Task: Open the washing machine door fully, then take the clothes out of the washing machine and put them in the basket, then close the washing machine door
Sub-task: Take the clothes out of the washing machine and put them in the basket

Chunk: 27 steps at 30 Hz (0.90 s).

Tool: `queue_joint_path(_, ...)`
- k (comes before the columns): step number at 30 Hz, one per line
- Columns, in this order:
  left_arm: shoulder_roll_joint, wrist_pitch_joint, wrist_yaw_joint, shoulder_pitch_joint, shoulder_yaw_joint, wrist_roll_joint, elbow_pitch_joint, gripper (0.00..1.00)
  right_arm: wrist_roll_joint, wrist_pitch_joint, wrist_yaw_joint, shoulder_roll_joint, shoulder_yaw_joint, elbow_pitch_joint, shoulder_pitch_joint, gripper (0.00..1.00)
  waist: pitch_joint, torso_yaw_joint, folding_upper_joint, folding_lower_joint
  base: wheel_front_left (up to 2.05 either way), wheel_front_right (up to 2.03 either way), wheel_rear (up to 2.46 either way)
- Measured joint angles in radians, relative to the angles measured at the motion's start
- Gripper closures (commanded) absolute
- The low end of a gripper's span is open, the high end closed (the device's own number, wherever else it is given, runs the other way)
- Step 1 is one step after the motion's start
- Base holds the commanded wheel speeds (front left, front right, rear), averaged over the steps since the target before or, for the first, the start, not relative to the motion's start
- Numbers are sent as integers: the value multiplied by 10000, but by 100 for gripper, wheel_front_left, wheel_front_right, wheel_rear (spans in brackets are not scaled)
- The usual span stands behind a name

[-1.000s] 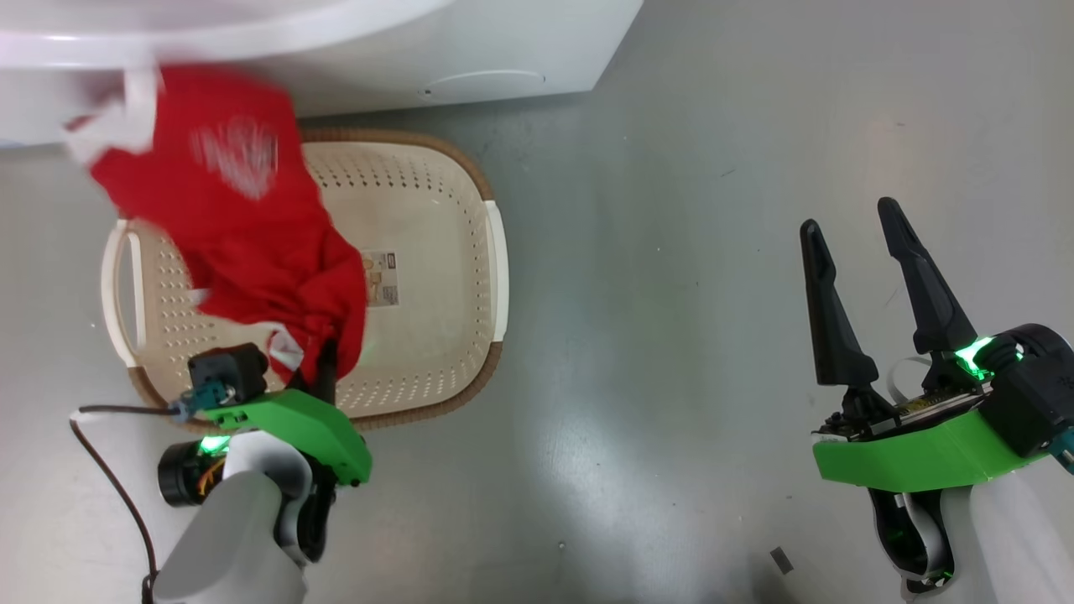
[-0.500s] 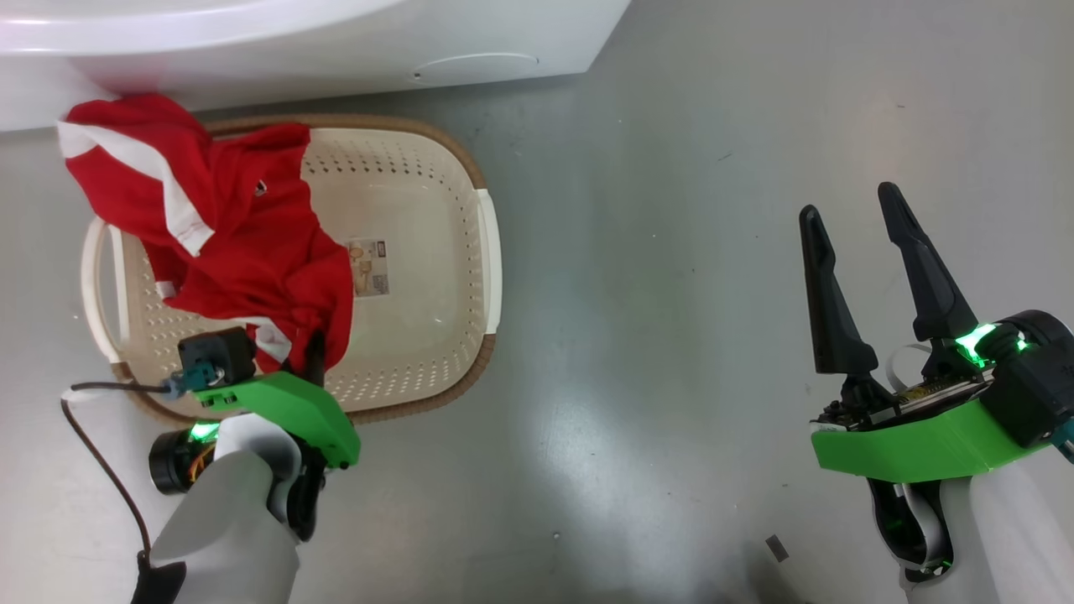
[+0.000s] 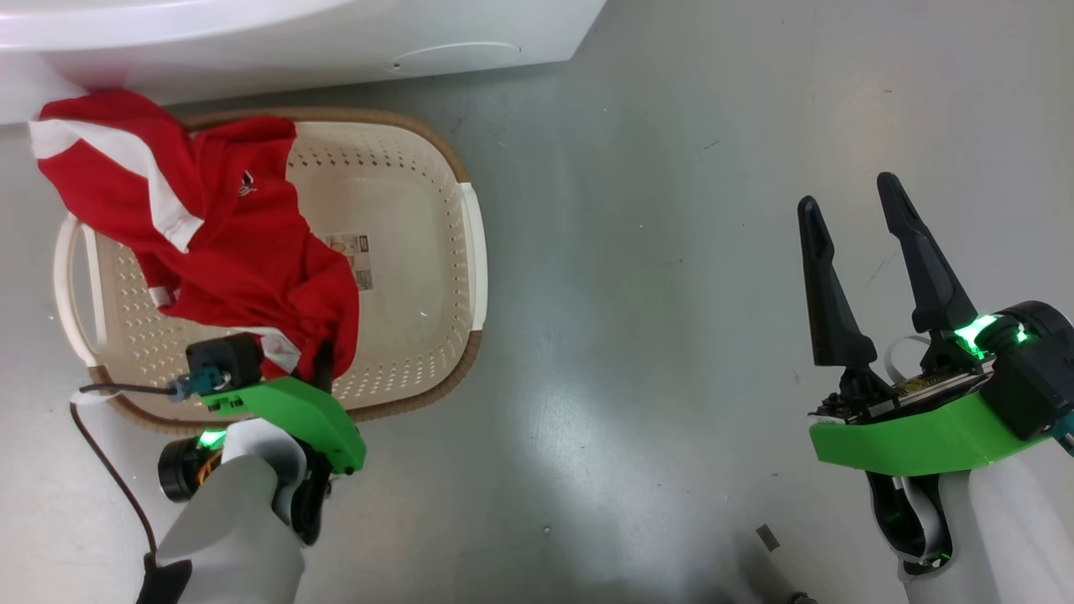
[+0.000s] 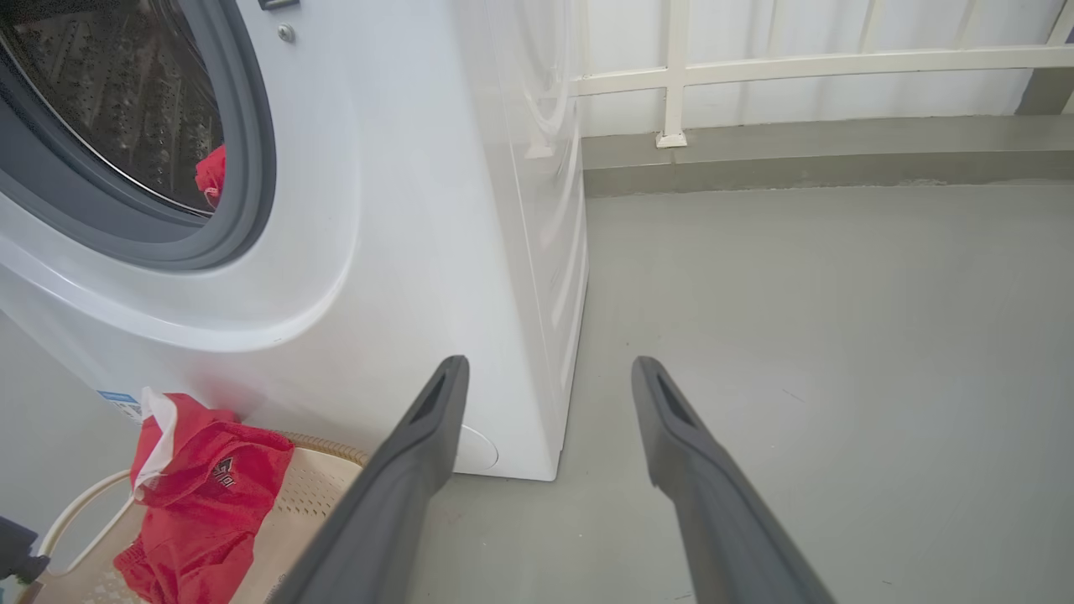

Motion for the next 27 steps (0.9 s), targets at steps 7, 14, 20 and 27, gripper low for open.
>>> queue_joint_path(7, -13, -75, 174, -34, 2, -111, 84, 9, 15, 0, 0, 0, 12, 33, -6, 0, -37, -20, 0, 0, 0, 0, 0)
queue_joint_path(14, -31, -140, 337, -176, 2, -138, 127, 0, 27, 0, 0, 0, 8, 123, -6, 0, -268, 31, 0, 0, 0, 0, 0)
queue_joint_path(20, 0, -224, 336, -172, 29, -134, -107, 0, 46, 0, 0, 0, 10, 199, 1, 0, -656, 129, 0, 0, 0, 0, 0)
queue_joint_path(27, 222, -230, 476, 587, 476, 253, -2313, 0, 46, 0, 0, -2, 6, 326, 98, 0, -1290, 282, 0, 0, 0, 0, 0)
